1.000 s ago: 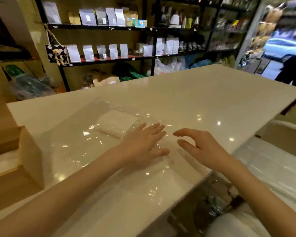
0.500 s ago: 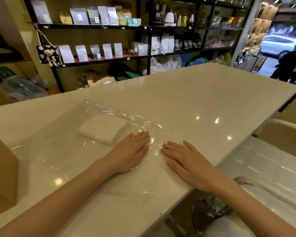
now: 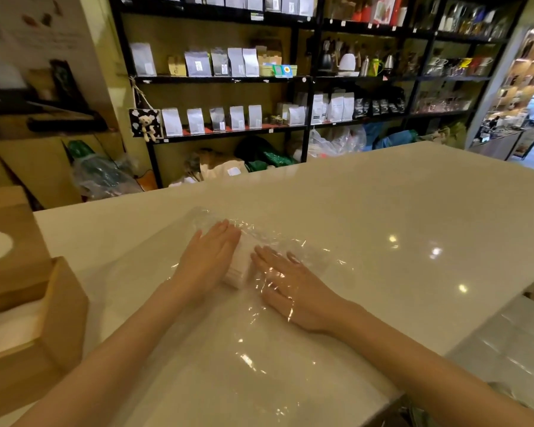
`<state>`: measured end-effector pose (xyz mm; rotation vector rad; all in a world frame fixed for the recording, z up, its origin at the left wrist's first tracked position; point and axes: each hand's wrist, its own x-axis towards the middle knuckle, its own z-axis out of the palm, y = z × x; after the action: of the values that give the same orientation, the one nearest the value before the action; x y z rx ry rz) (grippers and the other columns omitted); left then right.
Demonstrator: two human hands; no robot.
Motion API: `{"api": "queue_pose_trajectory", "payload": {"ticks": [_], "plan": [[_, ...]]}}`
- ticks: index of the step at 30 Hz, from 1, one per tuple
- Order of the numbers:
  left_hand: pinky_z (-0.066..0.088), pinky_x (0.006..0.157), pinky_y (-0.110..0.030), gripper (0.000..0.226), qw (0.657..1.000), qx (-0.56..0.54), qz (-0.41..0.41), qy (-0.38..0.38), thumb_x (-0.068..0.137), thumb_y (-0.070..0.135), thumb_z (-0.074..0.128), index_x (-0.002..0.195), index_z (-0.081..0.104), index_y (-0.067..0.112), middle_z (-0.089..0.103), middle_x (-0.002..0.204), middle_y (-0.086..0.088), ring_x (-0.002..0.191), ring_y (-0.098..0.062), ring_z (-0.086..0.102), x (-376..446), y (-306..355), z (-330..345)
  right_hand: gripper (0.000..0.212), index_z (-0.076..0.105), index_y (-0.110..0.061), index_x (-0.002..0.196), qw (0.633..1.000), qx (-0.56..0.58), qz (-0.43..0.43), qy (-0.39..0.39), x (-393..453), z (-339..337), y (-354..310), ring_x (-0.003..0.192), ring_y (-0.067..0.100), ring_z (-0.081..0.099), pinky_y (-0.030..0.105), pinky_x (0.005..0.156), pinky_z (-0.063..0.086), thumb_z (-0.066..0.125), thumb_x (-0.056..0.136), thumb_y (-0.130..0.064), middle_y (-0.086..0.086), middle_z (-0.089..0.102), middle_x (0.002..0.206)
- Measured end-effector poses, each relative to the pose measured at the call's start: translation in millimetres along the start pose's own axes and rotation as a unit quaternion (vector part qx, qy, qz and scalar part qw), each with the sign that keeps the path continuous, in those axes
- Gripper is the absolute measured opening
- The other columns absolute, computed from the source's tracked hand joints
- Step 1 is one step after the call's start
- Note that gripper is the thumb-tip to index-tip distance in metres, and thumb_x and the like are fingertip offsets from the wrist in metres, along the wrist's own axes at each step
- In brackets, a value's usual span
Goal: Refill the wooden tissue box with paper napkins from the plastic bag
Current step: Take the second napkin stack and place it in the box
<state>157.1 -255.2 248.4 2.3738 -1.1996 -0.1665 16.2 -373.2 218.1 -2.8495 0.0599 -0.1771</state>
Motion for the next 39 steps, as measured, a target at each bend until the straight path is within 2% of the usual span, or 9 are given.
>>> {"api": "queue_pose_trajectory", "payload": {"ticks": [3,5,9,13,16,19,24,30,39], "plan": [[-0.002,0.117,-0.034,0.053,0.998,0.051,-0.031,-0.017,0.096,0.033,0.007,0.144,0.022,0.019,0.013,0.157,-0.002,0.144,-0.011,0.008,-1,-25,0,0.085,0.008,-0.018,0.148,1.000,0.021,-0.002,-0.016,23,0,-10,0.144,0.008,-0.004,0.035,0.117,-0.008,0.007,0.079,-0.069,-0.002,0.001,0.158],[-0.002,0.117,-0.034,0.062,0.999,0.038,-0.028,-0.010,0.088,0.038,0.003,0.144,0.023,0.019,0.014,0.157,-0.001,0.144,-0.010,0.008,-1,-35,3,0.069,0.005,-0.022,0.148,0.999,-0.016,-0.005,-0.034,34,2,-14,0.145,0.009,-0.004,0.040,0.118,-0.006,0.017,0.091,-0.057,-0.003,-0.001,0.158],[0.001,0.117,-0.029,0.047,0.997,-0.054,-0.052,0.003,0.099,0.029,0.013,0.145,0.021,0.019,0.016,0.156,0.000,0.143,-0.011,0.012,4,-46,9,0.056,0.008,-0.027,0.148,0.998,-0.031,-0.002,-0.056,45,9,-10,0.146,0.012,0.002,0.038,0.115,-0.005,0.025,0.097,-0.045,-0.006,0.003,0.158],[0.004,0.116,-0.029,0.054,0.994,-0.084,-0.074,-0.003,0.096,0.041,0.008,0.144,0.024,0.024,0.020,0.155,0.001,0.143,-0.014,0.017,7,-50,8,0.069,0.037,-0.017,0.141,0.993,-0.075,-0.048,0.078,40,9,-12,0.139,0.015,0.031,0.058,0.113,0.008,0.006,0.092,-0.055,0.003,0.037,0.149],[0.005,0.116,-0.031,0.050,0.999,0.027,-0.032,-0.020,0.096,0.026,0.009,0.146,0.015,0.021,0.013,0.157,-0.003,0.144,-0.017,0.015,7,-53,9,0.069,0.021,-0.023,0.146,0.998,-0.056,-0.030,0.009,23,11,-5,0.144,0.010,0.013,0.053,0.116,-0.006,0.006,0.090,-0.059,-0.004,0.022,0.156],[0.004,0.116,-0.038,0.048,0.996,0.077,-0.031,-0.035,0.099,0.017,0.014,0.147,0.010,0.019,0.009,0.157,-0.004,0.145,-0.018,0.010,8,-52,11,0.074,0.016,-0.027,0.147,0.999,-0.038,0.013,-0.009,-2,3,0,0.145,0.008,0.006,0.046,0.116,-0.013,0.000,0.084,-0.063,-0.008,0.014,0.157],[0.006,0.115,-0.047,0.054,0.973,0.224,0.001,-0.061,0.097,0.012,0.026,0.146,0.005,0.022,-0.001,0.158,-0.003,0.145,-0.021,0.001,5,-46,8,0.055,0.008,-0.032,0.147,0.997,-0.038,0.061,-0.039,-57,-10,-1,0.140,-0.004,-0.006,0.046,0.114,-0.017,0.025,0.097,-0.045,-0.013,0.003,0.157],[0.000,0.115,-0.047,0.053,0.978,0.195,-0.014,-0.067,0.096,0.042,0.017,0.146,0.011,0.025,0.004,0.158,-0.003,0.145,-0.016,0.001,9,-48,13,0.069,0.004,-0.038,0.146,0.995,-0.042,0.084,-0.029,-107,-16,-3,0.141,-0.004,-0.008,0.045,0.112,-0.023,0.007,0.082,-0.064,-0.017,0.000,0.155],[0.000,0.115,-0.049,0.075,0.977,0.204,-0.017,-0.057,0.085,0.065,0.021,0.146,0.012,0.024,0.005,0.158,0.000,0.145,-0.015,0.004,8,-49,15,0.087,0.006,-0.039,0.145,0.995,-0.076,0.061,0.006,-165,-18,-10,0.142,-0.005,-0.002,0.047,0.110,-0.025,0.043,0.074,-0.073,-0.019,0.007,0.154]]}}
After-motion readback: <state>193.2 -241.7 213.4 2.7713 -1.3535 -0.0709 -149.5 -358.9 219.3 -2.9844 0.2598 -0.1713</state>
